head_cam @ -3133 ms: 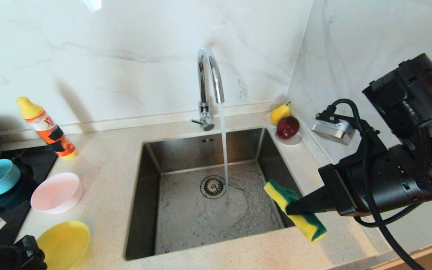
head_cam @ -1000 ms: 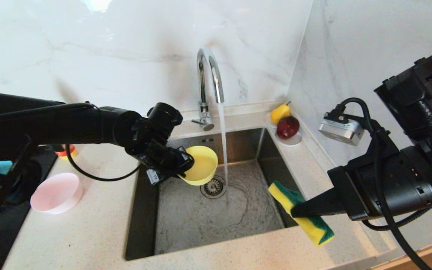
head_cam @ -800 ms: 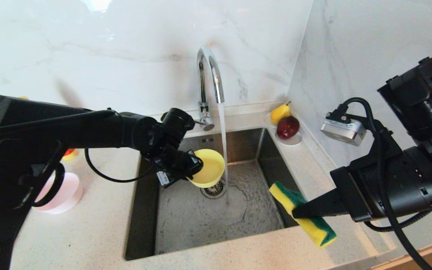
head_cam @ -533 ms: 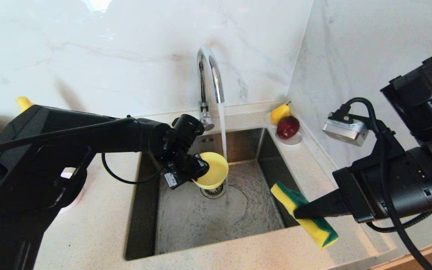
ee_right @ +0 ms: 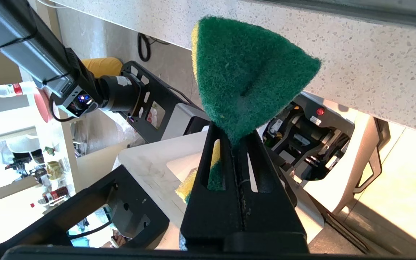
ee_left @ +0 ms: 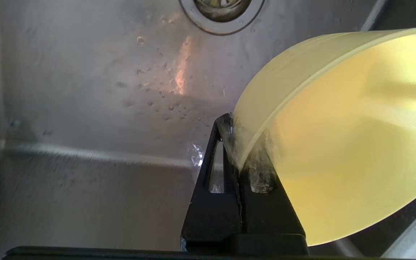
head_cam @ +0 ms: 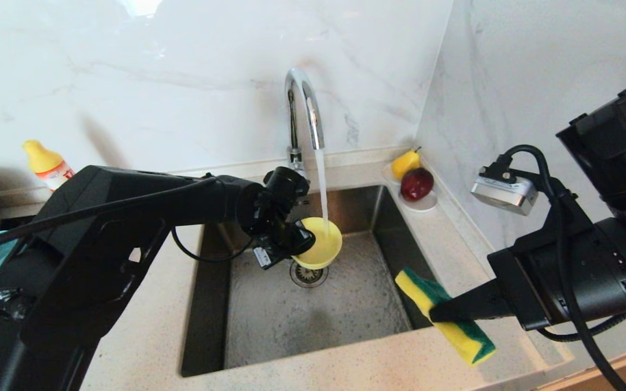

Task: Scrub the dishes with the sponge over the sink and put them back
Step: Wash the bowl

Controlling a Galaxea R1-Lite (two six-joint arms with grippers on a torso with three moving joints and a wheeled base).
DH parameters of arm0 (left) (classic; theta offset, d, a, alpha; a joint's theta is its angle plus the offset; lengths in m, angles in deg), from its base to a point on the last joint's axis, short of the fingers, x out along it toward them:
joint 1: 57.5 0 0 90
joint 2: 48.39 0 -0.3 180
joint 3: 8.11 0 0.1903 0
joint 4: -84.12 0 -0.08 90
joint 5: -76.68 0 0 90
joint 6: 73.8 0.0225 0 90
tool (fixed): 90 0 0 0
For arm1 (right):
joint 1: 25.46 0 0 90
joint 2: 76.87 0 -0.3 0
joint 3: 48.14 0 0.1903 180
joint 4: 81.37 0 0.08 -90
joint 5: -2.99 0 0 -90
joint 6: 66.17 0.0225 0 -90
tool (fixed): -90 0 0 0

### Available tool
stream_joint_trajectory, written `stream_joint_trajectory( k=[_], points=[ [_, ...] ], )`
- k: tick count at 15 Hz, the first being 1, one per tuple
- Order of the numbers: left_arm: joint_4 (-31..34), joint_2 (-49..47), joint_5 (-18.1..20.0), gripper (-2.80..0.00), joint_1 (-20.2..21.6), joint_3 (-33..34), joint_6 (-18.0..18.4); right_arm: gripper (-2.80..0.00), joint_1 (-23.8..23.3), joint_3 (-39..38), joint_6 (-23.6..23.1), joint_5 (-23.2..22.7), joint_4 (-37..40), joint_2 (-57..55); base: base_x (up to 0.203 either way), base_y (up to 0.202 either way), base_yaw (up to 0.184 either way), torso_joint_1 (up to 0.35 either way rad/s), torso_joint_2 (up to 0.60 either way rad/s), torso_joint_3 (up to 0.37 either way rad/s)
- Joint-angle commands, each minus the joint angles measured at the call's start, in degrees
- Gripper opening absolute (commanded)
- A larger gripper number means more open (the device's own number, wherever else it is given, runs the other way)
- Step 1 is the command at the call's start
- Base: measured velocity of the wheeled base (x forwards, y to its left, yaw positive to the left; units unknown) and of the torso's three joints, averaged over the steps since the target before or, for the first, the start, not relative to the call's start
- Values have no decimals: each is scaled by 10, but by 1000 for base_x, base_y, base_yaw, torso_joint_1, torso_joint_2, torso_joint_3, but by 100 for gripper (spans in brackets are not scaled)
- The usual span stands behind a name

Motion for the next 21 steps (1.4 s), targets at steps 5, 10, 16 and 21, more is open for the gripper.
stream_joint_trajectory(
  k=[5,10,16,21],
  points=[
    [11,-6,0,-280,-2,4,-6,-280,0,1,1,-1,2,2,0,0,0,0,0,0],
    [32,-3,5,-280,-14,4,-3,-280,0,-3,1,-1,2,6,0,0,0,0,0,0],
    [38,2,4,-280,-20,8,-1,-280,0,-3,1,-1,2,4,0,0,0,0,0,0],
    [41,94,-66,-280,0,70,33,-280,0,-2,1,-1,1,-1,0,0,0,0,0,0]
  ],
)
